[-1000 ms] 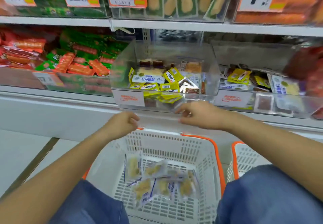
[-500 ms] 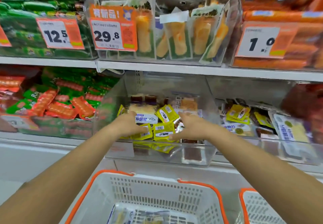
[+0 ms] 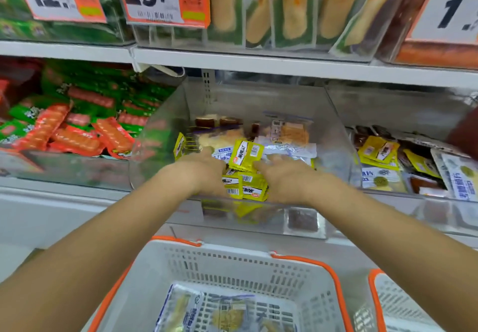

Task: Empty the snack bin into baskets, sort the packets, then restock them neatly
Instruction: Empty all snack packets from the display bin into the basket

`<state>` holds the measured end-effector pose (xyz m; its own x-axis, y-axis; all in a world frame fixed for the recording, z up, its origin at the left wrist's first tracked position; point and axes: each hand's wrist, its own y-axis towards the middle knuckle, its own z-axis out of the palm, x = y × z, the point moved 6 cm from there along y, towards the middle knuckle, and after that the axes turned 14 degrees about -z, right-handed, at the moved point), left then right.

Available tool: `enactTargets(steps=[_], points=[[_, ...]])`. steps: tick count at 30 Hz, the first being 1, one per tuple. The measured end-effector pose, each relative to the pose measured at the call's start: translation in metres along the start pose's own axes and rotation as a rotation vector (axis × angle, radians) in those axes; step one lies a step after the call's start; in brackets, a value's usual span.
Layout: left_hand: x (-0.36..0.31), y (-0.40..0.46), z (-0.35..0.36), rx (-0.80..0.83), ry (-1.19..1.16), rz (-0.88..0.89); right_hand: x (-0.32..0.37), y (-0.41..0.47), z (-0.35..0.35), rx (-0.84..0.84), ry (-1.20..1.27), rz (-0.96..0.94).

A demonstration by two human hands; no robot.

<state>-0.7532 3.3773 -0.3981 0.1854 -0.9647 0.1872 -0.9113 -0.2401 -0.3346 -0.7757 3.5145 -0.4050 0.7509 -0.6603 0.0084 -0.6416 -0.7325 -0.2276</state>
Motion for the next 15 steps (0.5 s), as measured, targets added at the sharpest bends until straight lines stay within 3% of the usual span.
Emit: enactTargets(steps=[2,4,8,12,15], points=[[-0.003,-0.002,-0.002,-0.011,0.002,0.023,0.01,0.005,-0.007,-0.076,0.065,-0.146],[-0.004,0.001,0.005,0.137,-0.008,0.041,0.016,0.011,-0.002,0.008,0.093,-0.249],[-0.004,0.003,0.01,0.342,0.007,-0.007,0.011,0.025,0.018,0.195,-0.117,-0.199],[-0.016,0.01,0.015,0.193,0.084,-0.026,0.01,0.038,0.008,0.067,-0.229,-0.15],[-0.019,0.018,0.014,0.04,-0.004,0.007,0.013,0.041,-0.001,-0.001,-0.333,-0.153]])
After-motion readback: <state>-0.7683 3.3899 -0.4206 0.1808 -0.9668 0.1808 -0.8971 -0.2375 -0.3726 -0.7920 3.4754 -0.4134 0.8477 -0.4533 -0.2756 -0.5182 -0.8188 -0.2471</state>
